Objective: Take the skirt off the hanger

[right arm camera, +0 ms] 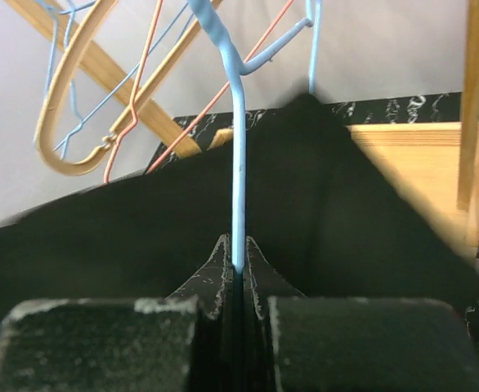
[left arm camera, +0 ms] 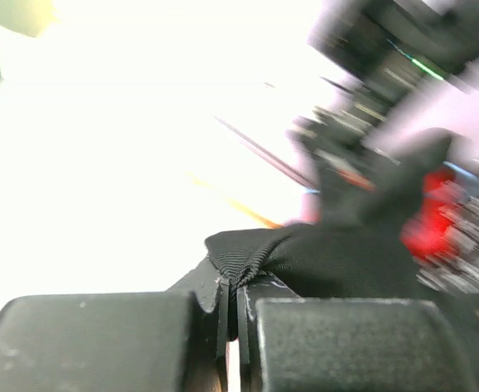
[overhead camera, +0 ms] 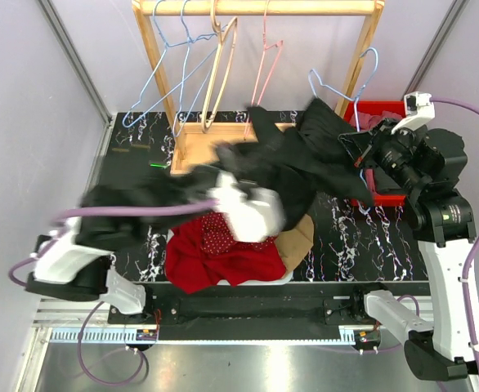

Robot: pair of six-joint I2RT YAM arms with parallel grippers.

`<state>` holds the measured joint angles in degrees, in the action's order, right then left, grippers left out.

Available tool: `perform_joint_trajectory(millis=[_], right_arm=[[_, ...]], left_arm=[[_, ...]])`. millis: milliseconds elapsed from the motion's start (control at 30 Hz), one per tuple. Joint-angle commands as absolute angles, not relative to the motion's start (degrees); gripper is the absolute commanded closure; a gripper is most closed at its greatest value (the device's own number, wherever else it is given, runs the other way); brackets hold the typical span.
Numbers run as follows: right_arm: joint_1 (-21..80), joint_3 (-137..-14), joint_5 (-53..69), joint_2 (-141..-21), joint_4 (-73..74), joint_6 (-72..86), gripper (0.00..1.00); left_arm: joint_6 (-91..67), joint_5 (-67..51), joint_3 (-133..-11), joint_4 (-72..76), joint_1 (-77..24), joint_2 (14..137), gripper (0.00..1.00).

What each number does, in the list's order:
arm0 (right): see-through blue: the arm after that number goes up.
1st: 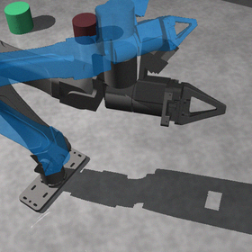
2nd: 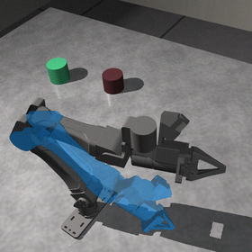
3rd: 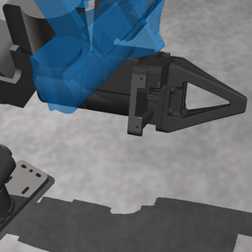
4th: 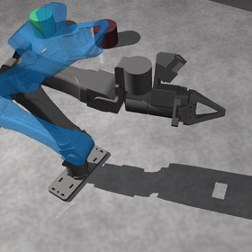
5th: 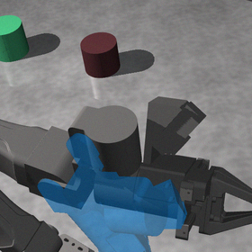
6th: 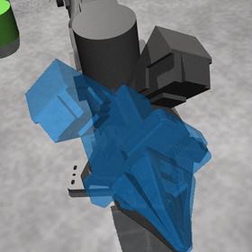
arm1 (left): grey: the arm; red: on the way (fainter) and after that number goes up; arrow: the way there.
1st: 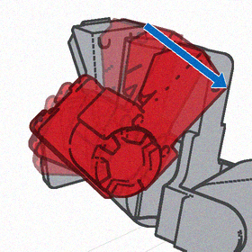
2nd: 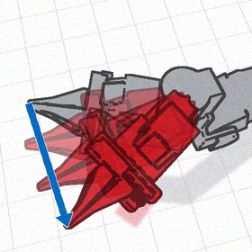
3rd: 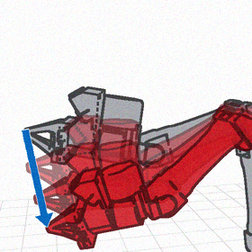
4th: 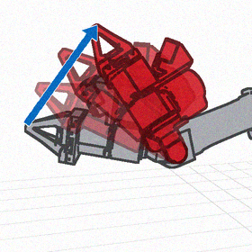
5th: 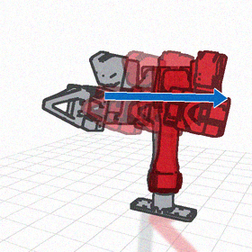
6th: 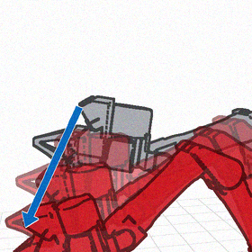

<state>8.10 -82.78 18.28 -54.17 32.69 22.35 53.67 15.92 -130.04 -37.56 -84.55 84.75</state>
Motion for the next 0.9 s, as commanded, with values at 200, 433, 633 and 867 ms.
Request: perform_joint_trajectory(millis=[200, 433, 633, 867], right_arm=[[8.17, -84.81, 16.08, -55.02, 27.25, 20.12, 1.00], [8.09, -87.62, 16.96, -57.12, 26.89, 20.39, 1.00], [8.17, -89.82, 17.23, -58.44, 26.72, 20.22, 1.00], [8.17, -91.75, 17.23, -63.19, 27.24, 20.04, 1.00]], left_arm=[[64.53, 29.00, -123.95, -20.29, -83.24, 75.95, 1.00], [61.16, 28.73, -94.11, -14.44, -69.03, 68.91, 1.00], [54.23, 28.05, -97.29, -14.82, -56.70, 71.54, 1.00], [53.27, 26.10, -68.85, -18.01, -57.04, 62.24, 1.00]])
